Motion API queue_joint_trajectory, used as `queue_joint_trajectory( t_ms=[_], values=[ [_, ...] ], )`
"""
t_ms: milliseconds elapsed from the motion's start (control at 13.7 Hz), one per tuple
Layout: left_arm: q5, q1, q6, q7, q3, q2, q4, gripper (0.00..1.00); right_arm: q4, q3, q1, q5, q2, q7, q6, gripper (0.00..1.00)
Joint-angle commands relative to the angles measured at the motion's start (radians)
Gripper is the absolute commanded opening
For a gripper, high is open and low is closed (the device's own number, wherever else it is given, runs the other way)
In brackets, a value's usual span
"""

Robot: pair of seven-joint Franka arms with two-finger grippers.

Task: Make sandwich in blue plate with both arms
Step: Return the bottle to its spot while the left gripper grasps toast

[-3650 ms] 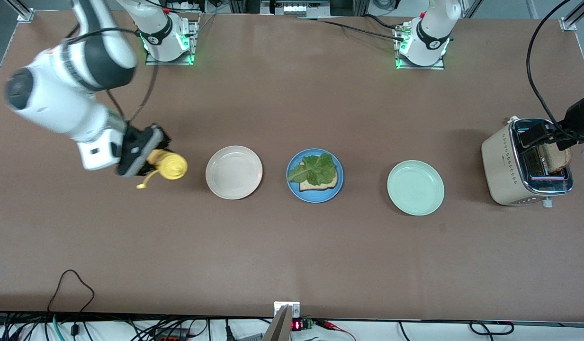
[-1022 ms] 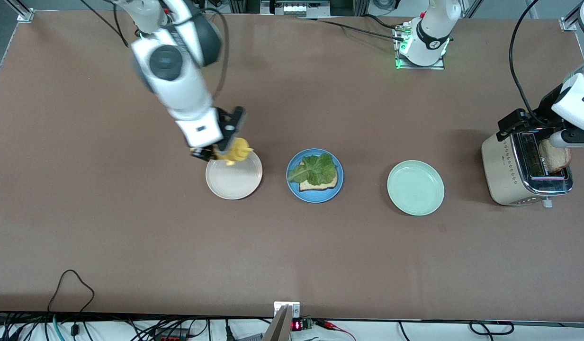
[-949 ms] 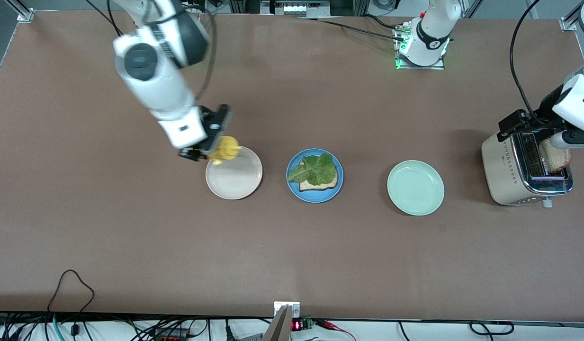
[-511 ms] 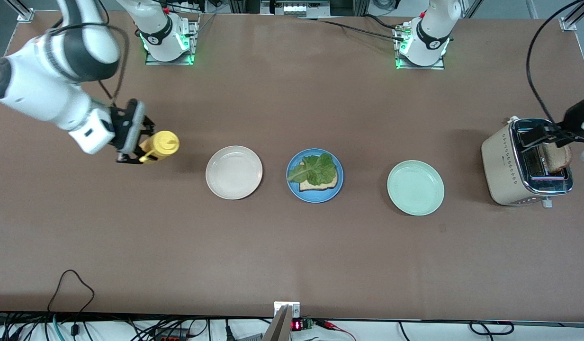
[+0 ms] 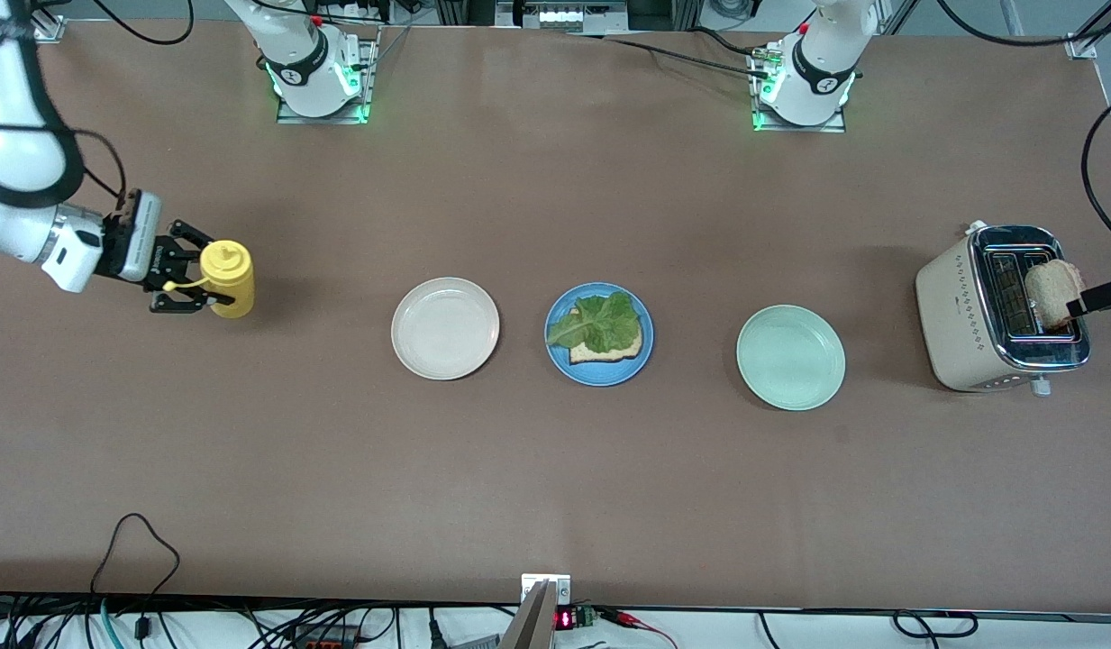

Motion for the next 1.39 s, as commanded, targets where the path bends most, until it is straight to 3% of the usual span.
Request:
queue_joint_trajectory(
  t_ms=[0,219,584,876,949,1022,1095,1314],
  values=[
    [-0.002,0.042,-0.017,0.075,-0.010,0.056,0.051,1.00,0.024,0.024,-0.091,0.081,0.131,-0.179,-0.028,0.00],
    [0.060,0.064,-0.020,0.146,-0.010,0.091,0.050,1.00,0.030,0.024,-0.131,0.107,0.213,-0.260,-0.028,0.00],
    [0.056,0.091,-0.047,0.190,-0.011,0.137,0.036,1.00,0.062,0.024,-0.170,0.132,0.330,-0.331,-0.028,0.00],
    [0.047,0.093,-0.105,0.177,-0.011,0.157,0.027,0.80,0.082,0.026,-0.187,0.135,0.374,-0.342,-0.030,0.00],
    [0.045,0.093,-0.130,0.169,-0.011,0.157,0.028,0.66,0.082,0.026,-0.191,0.138,0.377,-0.342,-0.030,0.09],
    [0.045,0.093,-0.144,0.158,-0.011,0.157,0.028,0.52,0.082,0.024,-0.191,0.147,0.383,-0.340,-0.030,0.39],
    [0.045,0.095,-0.152,0.158,-0.011,0.157,0.028,0.33,0.082,0.024,-0.194,0.155,0.386,-0.339,-0.030,0.99],
    [0.047,0.117,-0.155,0.175,-0.011,0.157,0.036,0.07,0.084,0.024,-0.205,0.161,0.391,-0.340,-0.034,1.00]
  ],
)
